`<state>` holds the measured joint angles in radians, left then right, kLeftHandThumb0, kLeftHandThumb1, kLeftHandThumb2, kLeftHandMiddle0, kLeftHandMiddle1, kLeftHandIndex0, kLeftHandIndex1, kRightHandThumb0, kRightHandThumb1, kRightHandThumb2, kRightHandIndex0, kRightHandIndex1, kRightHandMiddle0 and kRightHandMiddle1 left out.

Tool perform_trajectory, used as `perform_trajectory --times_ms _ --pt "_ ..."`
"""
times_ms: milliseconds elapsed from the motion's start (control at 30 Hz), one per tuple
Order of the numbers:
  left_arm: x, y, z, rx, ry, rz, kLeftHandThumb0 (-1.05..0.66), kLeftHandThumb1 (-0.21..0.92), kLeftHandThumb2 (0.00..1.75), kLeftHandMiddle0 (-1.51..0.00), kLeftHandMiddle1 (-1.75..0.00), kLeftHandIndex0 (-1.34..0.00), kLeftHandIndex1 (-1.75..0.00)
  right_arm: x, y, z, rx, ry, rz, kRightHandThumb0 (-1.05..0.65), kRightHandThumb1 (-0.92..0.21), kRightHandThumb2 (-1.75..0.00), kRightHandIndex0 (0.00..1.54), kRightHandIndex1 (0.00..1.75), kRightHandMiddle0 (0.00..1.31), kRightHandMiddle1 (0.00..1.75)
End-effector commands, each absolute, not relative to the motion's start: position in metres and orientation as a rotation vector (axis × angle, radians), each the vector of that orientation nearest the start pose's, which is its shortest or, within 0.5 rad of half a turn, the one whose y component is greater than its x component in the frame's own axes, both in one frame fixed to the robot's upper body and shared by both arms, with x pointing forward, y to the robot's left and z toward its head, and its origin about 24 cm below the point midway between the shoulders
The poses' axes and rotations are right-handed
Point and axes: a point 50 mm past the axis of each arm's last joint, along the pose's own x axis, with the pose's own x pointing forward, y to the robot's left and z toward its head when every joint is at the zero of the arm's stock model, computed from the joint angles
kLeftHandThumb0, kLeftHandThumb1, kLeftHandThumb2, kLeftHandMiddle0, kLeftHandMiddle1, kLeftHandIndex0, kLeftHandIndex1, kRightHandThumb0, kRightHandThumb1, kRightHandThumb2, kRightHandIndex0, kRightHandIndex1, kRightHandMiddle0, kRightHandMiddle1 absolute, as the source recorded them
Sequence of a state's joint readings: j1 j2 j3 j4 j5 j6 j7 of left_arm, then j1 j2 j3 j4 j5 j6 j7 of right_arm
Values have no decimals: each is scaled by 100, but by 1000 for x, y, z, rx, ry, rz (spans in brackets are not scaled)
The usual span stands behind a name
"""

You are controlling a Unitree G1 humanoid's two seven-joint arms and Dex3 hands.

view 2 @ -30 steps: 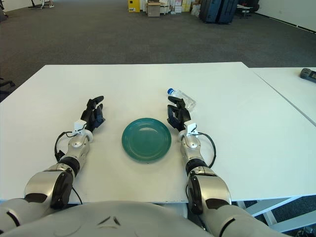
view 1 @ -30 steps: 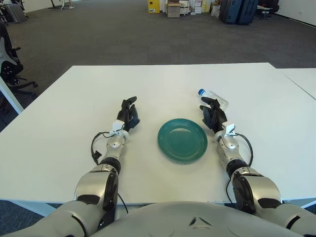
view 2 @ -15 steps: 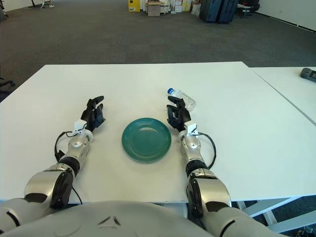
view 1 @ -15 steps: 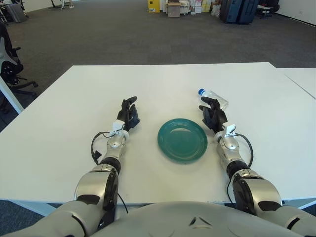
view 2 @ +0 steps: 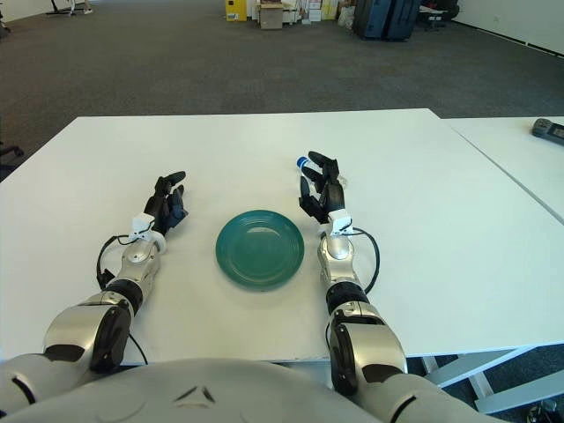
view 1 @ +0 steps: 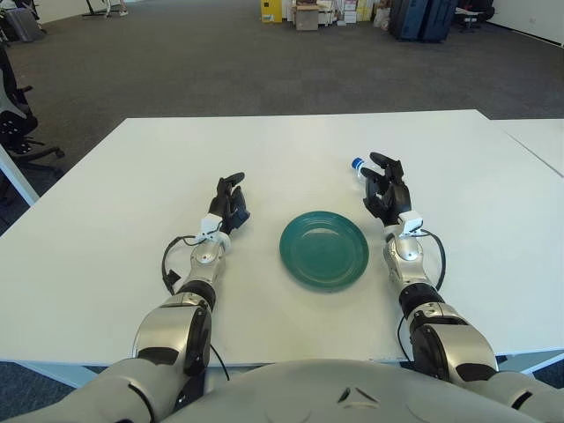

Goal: Put the bottle into the plate.

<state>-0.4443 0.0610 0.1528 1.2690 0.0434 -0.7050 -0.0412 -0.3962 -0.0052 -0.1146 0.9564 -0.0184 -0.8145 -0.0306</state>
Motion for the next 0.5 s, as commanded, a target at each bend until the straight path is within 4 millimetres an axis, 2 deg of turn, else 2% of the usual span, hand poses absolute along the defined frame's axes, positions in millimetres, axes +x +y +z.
perform_trajectory --times_ms 0,233,467 --pt "271 157 -61 39 234 -49 -93 92 98 -35 -1 0 -100 306 -138 28 18 -305 -15 -45 -78 -70 31 58 0 90" --pt "272 156 -60 52 235 -60 -93 92 98 -35 -1 0 -100 311 -137 36 -6 -336 -45 -42 -75 -74 30 56 0 89" --pt "273 155 -60 52 233 -59 -93 92 99 -35 -1 0 -99 324 -139 47 -79 -351 -78 -38 -70 -79 29 55 0 91"
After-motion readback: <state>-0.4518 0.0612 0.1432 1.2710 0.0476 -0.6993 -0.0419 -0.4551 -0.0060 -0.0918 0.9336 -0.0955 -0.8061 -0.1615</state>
